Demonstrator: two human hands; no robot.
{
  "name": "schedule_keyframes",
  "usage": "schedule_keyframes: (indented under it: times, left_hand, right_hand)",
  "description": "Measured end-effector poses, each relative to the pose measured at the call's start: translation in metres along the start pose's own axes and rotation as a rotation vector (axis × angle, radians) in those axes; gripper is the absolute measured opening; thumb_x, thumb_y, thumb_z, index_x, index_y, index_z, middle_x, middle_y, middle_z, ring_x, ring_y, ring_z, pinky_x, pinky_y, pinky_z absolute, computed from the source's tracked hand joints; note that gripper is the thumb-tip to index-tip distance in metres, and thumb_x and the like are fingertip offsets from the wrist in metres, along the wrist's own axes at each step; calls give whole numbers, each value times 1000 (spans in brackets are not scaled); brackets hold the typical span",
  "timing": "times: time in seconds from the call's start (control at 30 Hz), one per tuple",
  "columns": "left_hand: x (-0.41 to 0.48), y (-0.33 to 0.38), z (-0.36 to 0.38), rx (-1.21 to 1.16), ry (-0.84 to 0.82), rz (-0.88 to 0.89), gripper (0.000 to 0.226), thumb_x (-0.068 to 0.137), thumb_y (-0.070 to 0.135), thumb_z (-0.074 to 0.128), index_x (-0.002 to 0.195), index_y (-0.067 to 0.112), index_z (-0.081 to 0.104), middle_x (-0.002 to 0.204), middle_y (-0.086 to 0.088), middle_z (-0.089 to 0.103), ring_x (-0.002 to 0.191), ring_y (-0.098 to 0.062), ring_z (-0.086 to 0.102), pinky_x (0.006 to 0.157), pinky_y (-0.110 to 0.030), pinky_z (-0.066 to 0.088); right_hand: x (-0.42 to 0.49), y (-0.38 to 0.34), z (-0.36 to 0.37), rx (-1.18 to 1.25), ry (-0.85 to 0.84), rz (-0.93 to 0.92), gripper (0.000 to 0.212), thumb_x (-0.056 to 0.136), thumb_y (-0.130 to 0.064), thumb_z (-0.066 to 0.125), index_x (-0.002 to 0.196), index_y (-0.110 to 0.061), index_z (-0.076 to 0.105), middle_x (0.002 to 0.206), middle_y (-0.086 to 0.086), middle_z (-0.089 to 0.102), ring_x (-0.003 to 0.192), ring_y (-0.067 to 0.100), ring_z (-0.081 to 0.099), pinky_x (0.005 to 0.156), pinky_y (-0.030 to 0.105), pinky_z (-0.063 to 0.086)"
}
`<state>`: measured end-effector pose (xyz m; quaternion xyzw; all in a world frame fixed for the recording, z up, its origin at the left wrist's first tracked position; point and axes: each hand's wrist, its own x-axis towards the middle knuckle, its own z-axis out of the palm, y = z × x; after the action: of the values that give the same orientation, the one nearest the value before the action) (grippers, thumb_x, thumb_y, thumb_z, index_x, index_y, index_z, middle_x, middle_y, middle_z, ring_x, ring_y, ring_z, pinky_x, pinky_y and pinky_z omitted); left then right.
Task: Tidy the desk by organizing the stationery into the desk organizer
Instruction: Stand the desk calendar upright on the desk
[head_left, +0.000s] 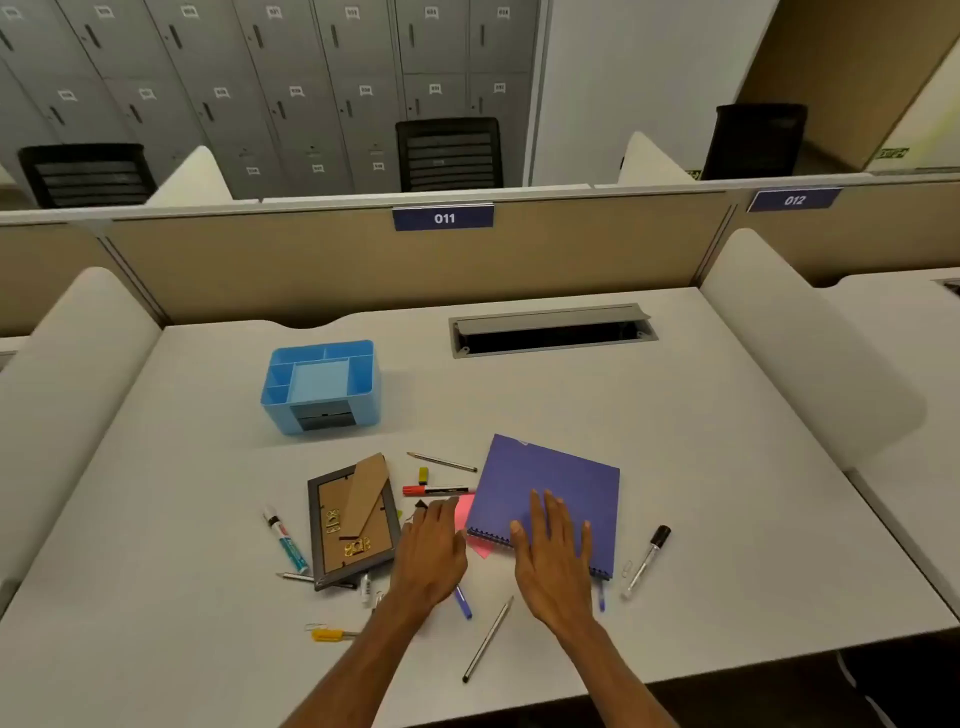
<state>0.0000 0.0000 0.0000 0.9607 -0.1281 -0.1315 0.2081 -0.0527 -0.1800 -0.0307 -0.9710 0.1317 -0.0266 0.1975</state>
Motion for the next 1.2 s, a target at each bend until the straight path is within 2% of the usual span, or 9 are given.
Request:
schedule_keyframes:
  times: [0.1,0.2,0.3,0.43,0.57,0.73,0.87,1.03,1.2]
  left_hand:
    - [9,7,3,-56,-42,50,61,108,27,50,163,13,27,166,-8,37,153,-25,36,125,-37,29]
    - [17,14,11,-77,-96,32,65,107,24,49,165,10,22,169,-10,33,155,-26,33,127,-40,29]
    - [24,26,14,-138,-88,-13,64,108,27,50,164,10,24,168,-9,34,153,-27,35,124,-42,34]
    - [32,36,18,-190,-49,-78,64,108,34,50,163,13,26,162,-9,41,145,-29,45,115,-46,42]
    - [38,40,23,-232,-55,-122,62,107,33,53,162,12,31,160,-10,43,143,-29,47,115,-45,42]
    - [43,40,21,-276,-73,-181,50,104,29,58,150,12,47,148,-10,51,131,-29,55,105,-42,48]
    - [52,30,20,-347,-82,-263,41,97,36,58,132,13,61,129,-7,62,115,-26,63,90,-37,53]
    - [52,29,23,-386,-59,-241,43,98,35,61,137,15,60,134,-5,62,112,-21,64,91,-37,56]
    - [52,27,14,-403,-63,-232,51,93,42,59,136,15,62,134,-4,65,114,-21,65,94,-40,59]
  right_hand:
    - [-1,18,-22,103,15,125,90,97,-73,-4,165,-24,26,170,3,29,160,21,21,130,44,-2]
    - [-1,38,-37,173,63,266,77,104,-67,14,162,-20,34,164,6,39,154,25,30,128,46,20]
    - [4,57,-44,232,87,356,66,106,-55,34,158,-15,37,155,9,47,142,28,40,115,49,39]
    - [12,73,-49,234,47,413,53,106,-37,51,148,-5,45,143,14,53,135,33,42,107,47,45]
    - [11,79,-52,259,11,456,34,103,-25,57,129,-2,56,130,16,55,137,33,33,104,44,47]
    - [17,81,-46,336,35,504,28,101,-24,59,122,-6,61,119,8,53,109,30,57,82,49,61]
    - [22,75,-43,400,83,628,23,99,-25,61,116,-9,63,113,4,53,94,28,62,69,51,63]
    - [33,77,-50,479,127,727,18,98,-20,64,108,-5,69,104,11,67,83,24,65,71,33,53]
    - [37,73,-60,490,128,740,9,97,-11,61,92,-9,67,83,7,67,65,13,56,61,28,45]
